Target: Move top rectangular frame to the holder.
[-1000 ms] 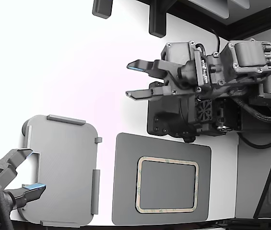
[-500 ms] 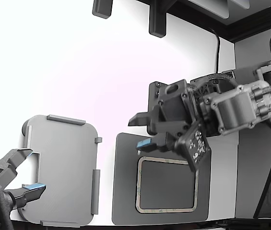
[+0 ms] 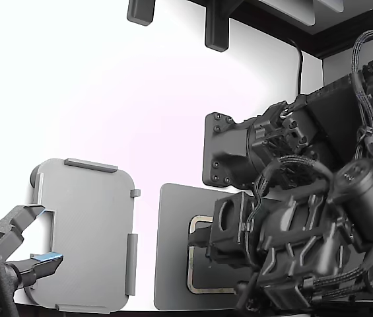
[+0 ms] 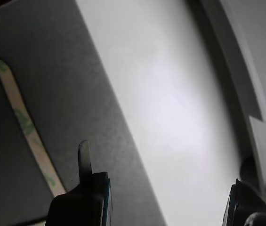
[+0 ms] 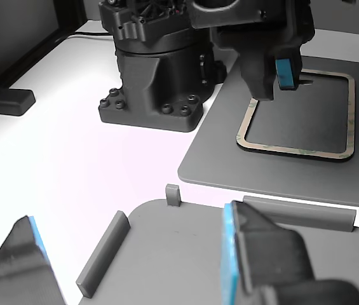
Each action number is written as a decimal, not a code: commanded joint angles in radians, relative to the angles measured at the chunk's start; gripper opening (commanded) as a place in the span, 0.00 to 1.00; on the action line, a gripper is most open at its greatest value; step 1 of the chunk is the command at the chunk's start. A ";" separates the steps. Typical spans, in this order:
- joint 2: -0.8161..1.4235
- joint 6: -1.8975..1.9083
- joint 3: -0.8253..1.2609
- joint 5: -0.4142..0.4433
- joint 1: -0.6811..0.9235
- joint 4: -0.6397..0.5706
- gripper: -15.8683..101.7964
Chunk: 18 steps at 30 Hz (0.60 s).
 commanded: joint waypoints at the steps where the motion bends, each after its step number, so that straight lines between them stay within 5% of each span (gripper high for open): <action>1: -0.028 0.012 -0.029 0.003 0.032 -0.003 0.98; 18: -0.222 0.012 0.006 -0.014 0.225 -0.091 0.97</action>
